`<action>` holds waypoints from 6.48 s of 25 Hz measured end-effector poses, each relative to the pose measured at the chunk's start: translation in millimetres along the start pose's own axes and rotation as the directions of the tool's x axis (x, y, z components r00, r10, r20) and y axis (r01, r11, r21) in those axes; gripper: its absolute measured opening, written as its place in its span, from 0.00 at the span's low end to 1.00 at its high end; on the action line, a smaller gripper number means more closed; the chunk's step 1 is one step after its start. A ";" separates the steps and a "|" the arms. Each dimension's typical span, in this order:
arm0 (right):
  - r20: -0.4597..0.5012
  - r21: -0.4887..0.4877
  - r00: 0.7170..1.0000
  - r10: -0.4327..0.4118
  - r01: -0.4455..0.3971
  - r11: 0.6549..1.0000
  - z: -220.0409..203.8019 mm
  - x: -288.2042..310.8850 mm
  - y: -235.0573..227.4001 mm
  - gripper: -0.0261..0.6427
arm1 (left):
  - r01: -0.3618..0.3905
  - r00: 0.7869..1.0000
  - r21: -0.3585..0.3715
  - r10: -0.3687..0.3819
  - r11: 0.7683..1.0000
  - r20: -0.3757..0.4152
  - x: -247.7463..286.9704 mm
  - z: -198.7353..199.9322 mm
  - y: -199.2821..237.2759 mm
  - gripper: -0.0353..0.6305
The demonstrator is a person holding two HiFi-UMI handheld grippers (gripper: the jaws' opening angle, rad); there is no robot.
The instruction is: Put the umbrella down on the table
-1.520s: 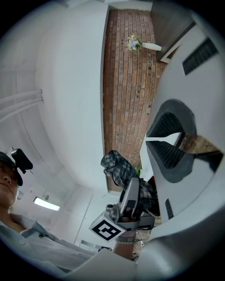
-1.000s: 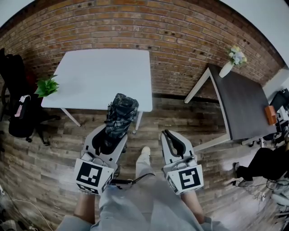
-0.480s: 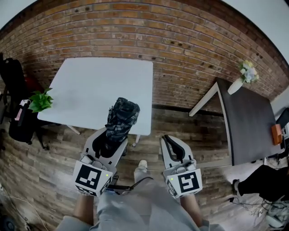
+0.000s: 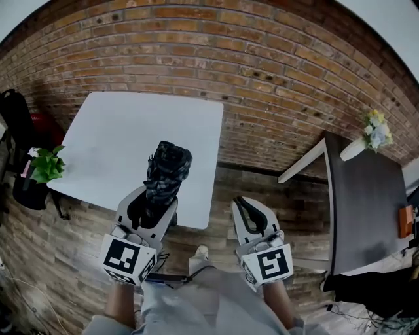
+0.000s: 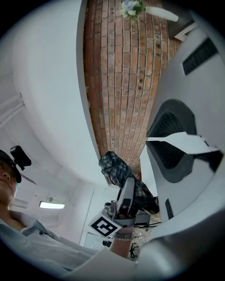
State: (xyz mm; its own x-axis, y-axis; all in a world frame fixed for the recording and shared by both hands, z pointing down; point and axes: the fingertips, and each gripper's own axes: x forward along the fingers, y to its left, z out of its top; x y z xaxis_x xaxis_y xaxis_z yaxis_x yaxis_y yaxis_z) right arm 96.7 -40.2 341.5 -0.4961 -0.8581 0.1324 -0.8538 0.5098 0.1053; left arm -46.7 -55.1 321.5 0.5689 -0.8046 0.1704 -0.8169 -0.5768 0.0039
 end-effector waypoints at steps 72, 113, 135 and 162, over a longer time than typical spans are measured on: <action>-0.191 0.027 0.966 -0.172 0.180 0.983 -97.5 245.5 -170.9 0.12 | 0.115 0.867 -0.168 -0.181 0.979 -0.464 469.4 -164.8 154.4 0.40; -0.020 0.043 0.997 -0.076 0.076 0.996 -20.6 226.7 -120.2 0.12 | 0.093 0.982 -0.052 -0.101 0.994 -0.162 360.6 -35.9 146.8 0.10; -0.012 -0.015 1.000 0.009 -0.009 1.000 28.8 156.2 -82.3 0.12 | 0.039 0.999 0.029 -0.038 0.999 -0.038 171.4 21.1 98.2 0.09; -0.023 -0.027 0.999 0.045 -0.046 0.999 25.0 160.9 -72.6 0.12 | 0.049 0.999 0.072 -0.049 0.996 -0.003 152.6 20.2 85.9 0.09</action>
State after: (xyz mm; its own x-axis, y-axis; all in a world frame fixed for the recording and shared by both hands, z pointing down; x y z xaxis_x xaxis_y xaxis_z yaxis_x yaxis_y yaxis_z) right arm 75.0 -216.8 330.5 -0.5304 -0.8325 0.1601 -0.8256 0.5501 0.1255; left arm -28.1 -230.2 327.9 0.6078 -0.7750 0.1732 -0.7791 -0.6241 -0.0585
